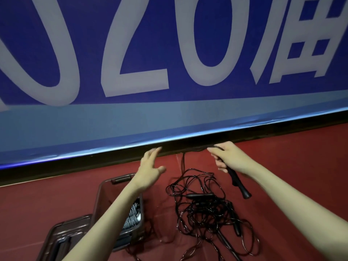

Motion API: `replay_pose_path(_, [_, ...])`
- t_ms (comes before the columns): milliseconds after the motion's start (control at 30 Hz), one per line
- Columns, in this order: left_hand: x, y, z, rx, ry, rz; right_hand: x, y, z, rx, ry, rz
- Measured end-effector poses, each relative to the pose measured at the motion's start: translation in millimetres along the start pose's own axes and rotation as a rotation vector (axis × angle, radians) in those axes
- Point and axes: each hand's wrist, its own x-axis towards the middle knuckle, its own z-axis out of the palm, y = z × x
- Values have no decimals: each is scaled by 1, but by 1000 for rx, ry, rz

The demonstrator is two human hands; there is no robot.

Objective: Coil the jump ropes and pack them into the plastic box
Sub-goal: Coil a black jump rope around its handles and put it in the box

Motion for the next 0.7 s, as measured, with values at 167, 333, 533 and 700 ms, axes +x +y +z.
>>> replay_pose_path(167, [-3, 47, 23, 169, -115, 366, -7, -12, 11, -179, -166, -42])
replay_pose_path(333, [-10, 42, 38, -8, -315, 283, -9, -8, 4, -171, -167, -71])
replay_pose_path(533, [-8, 57, 10, -343, -121, 240, -8, 15, -5, -253, -323, 26])
replay_pose_path(700, [-1, 60, -6, -444, 74, 214, -12, 35, 4, -188, -411, 145])
